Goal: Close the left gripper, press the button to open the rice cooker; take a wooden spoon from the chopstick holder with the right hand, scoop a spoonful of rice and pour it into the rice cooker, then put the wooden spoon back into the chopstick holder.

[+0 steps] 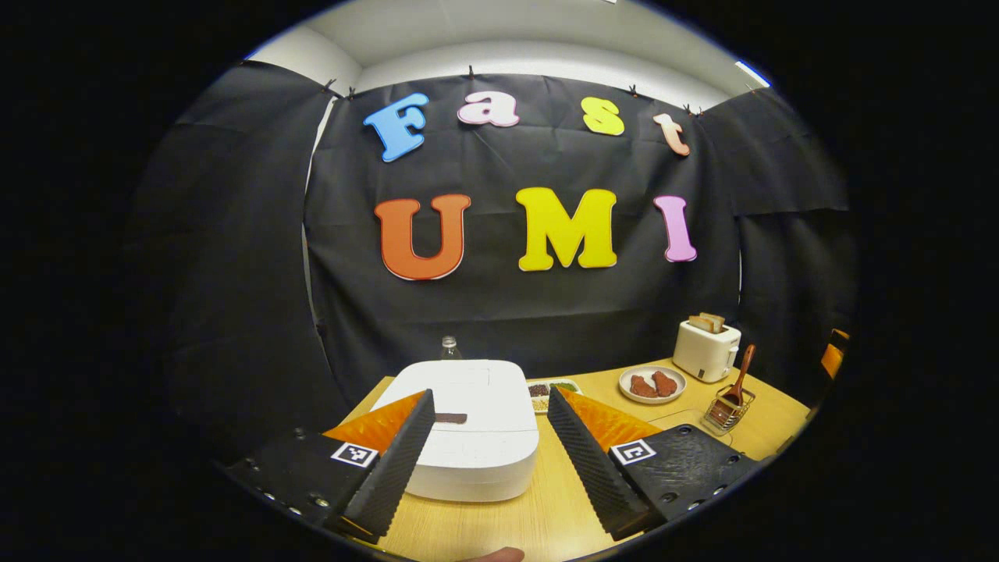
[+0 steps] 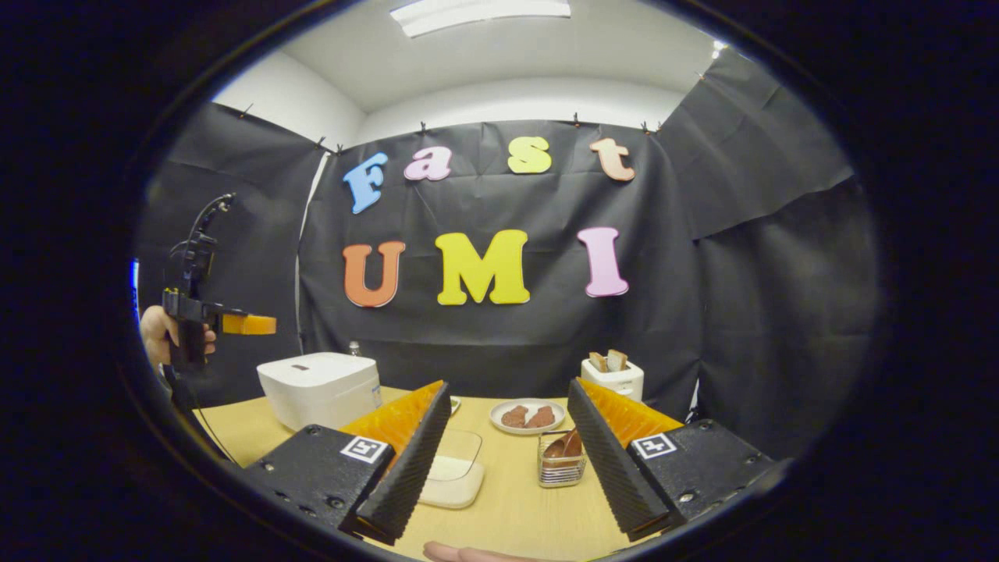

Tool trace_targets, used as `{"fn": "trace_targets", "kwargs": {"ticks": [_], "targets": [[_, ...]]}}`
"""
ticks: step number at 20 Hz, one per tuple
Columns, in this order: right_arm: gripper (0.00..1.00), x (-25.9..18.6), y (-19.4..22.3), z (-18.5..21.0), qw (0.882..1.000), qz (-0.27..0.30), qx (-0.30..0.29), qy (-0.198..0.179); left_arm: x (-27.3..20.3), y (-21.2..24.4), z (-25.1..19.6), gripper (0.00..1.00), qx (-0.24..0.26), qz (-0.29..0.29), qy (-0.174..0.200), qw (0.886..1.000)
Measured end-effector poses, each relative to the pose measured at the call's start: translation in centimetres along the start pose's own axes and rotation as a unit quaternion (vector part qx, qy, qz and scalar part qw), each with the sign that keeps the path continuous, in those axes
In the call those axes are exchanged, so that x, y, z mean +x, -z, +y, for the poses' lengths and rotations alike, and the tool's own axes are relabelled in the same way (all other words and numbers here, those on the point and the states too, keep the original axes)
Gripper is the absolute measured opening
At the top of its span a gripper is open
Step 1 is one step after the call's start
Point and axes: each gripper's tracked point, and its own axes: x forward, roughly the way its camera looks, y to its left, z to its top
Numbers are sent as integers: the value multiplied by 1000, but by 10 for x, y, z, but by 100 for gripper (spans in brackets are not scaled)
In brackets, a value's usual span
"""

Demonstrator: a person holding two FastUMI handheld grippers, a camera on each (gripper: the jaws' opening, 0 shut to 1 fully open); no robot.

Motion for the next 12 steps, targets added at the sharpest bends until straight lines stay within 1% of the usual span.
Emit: {"fn": "trace_targets", "kwargs": {"ticks": [3,5,6,8,10,12], "targets": [[98,1,-20,0,1000,-6,2,3,-27,-26,3,93,-12,-23,-27,999],[98,0,-36,-3,1000,-14,2,10,-45,-41,-6,93,-19,-43,-31,998],[98,0,-39,-6,1000,-17,1,16,-54,-48,-12,94,-22,-58,-28,998],[98,1,-37,-13,999,-5,-2,31,-72,-57,-29,94,-13,-84,-12,996],[98,1,-27,-11,999,13,6,29,-92,-48,-47,94,8,-98,13,995],[98,-1,-16,-13,999,29,24,24,-111,-45,-57,95,13,-119,24,992]]}}
